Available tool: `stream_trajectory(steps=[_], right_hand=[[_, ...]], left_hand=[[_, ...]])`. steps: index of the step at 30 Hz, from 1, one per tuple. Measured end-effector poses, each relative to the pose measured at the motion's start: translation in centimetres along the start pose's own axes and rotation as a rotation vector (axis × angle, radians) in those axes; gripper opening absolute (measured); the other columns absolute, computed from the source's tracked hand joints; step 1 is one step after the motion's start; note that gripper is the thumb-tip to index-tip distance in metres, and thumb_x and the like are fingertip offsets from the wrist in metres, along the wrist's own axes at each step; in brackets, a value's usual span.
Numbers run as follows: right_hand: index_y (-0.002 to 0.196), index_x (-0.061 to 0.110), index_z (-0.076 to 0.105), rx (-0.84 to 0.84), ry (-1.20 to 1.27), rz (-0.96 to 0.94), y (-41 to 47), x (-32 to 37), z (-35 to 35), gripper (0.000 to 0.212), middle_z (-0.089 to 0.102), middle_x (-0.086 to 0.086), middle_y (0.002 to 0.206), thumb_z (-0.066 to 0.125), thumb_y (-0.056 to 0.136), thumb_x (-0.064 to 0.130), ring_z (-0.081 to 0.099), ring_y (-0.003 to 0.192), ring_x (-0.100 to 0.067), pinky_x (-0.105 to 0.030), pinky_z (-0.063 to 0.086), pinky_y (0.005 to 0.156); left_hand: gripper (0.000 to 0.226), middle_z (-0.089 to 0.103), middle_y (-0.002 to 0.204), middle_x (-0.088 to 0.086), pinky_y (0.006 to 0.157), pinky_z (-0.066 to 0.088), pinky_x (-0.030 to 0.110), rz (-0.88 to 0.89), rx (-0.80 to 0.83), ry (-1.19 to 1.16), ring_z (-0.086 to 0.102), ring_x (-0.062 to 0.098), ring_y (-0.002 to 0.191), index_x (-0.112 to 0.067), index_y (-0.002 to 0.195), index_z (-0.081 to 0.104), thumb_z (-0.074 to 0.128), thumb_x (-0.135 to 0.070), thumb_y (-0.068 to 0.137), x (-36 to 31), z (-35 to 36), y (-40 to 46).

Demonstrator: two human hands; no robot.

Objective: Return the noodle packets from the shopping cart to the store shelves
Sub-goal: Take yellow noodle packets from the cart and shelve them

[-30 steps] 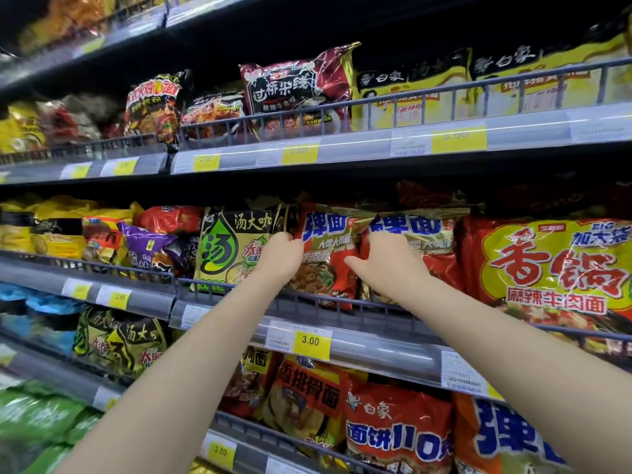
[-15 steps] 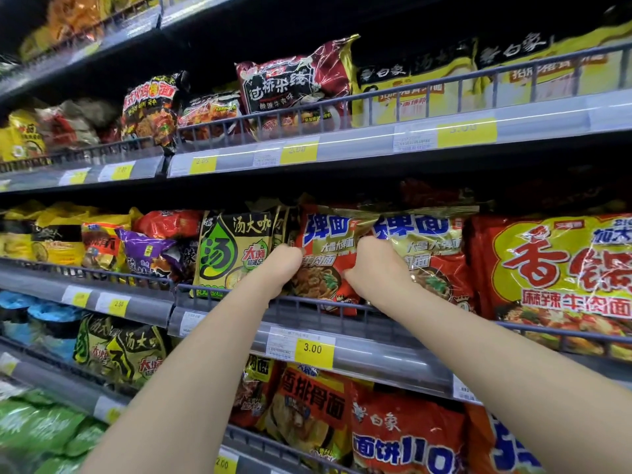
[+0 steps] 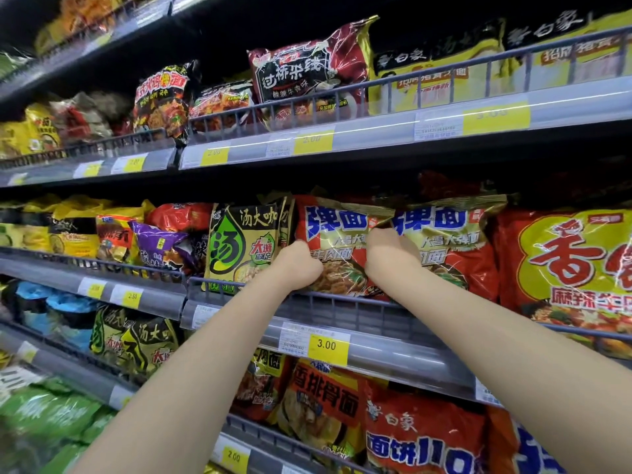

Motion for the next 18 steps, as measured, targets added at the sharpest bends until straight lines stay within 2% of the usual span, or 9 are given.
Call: stream_trajectory(steps=[3, 7, 9, 13, 16, 18], right_hand=[[0.115, 0.003, 0.056, 0.001, -0.051, -0.006, 0.1, 0.2, 0.1, 0.025, 0.043, -0.005, 0.07, 0.052, 0.091, -0.002, 0.05, 0.073, -0.021, -0.027, 0.042, 0.067], [0.113, 0.004, 0.055, -0.016, -0.099, -0.03, 0.2, 0.3, 0.0, 0.025, 0.041, -0.004, 0.068, 0.053, 0.089, -0.004, 0.043, 0.058, -0.016, -0.027, 0.042, 0.065], [0.114, 0.004, 0.054, -0.017, -0.113, -0.034, 0.3, 0.4, 0.0, 0.026, 0.041, -0.005, 0.068, 0.054, 0.089, -0.004, 0.044, 0.059, -0.016, -0.027, 0.043, 0.064], [0.117, 0.005, 0.053, -0.027, -0.134, -0.057, 0.3, 0.4, 0.1, 0.031, 0.045, -0.006, 0.074, 0.057, 0.088, -0.003, 0.053, 0.073, -0.021, -0.029, 0.044, 0.065], [0.117, 0.006, 0.053, -0.026, -0.166, -0.071, 0.2, 0.3, 0.0, 0.029, 0.044, -0.005, 0.072, 0.058, 0.089, 0.002, 0.051, 0.069, -0.02, -0.029, 0.045, 0.064], [0.117, 0.007, 0.054, -0.025, -0.179, -0.069, 0.2, 0.2, 0.0, 0.028, 0.042, -0.004, 0.069, 0.06, 0.09, 0.006, 0.048, 0.062, -0.018, -0.028, 0.044, 0.062]], left_hand=[[0.034, 0.056, 0.105, 0.011, 0.068, 0.044, 0.03, 0.021, 0.035, 0.063, 0.052, 0.022, 0.085, -0.002, 0.121, 0.044, 0.049, -0.013, 0.089, -0.1, 0.1, -0.4], [0.006, 0.044, 0.072, 0.003, 0.05, 0.035, 0.024, 0.058, 0.002, 0.152, 0.041, 0.014, 0.06, -0.006, 0.085, 0.046, 0.048, -0.011, 0.089, -0.7, 0.2, -1.3], [0.016, 0.043, 0.069, 0.001, 0.048, 0.035, 0.024, 0.083, 0.002, 0.182, 0.041, 0.014, 0.058, -0.011, 0.073, 0.042, 0.048, -0.011, 0.088, -1.1, 0.6, -1.5], [0.018, 0.046, 0.071, 0.002, 0.053, 0.037, 0.025, 0.101, 0.117, 0.188, 0.043, 0.014, 0.062, -0.012, 0.071, 0.046, 0.048, -0.015, 0.089, -1.0, 1.3, -0.9], [0.011, 0.047, 0.074, 0.0, 0.055, 0.036, 0.024, 0.104, 0.146, 0.189, 0.043, 0.012, 0.063, -0.008, 0.086, 0.052, 0.048, -0.018, 0.09, -0.5, 1.5, -0.4], [0.01, 0.049, 0.079, 0.0, 0.061, 0.041, 0.027, 0.107, 0.151, 0.198, 0.047, 0.015, 0.069, -0.01, 0.091, 0.052, 0.048, -0.019, 0.089, -0.4, 1.7, -0.4]])
Point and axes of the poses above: each hand's wrist, its own y-axis towards the middle knuckle, its own z-axis out of the palm, x = y × z, the point moved 4 cm from there along y, towards the middle knuckle
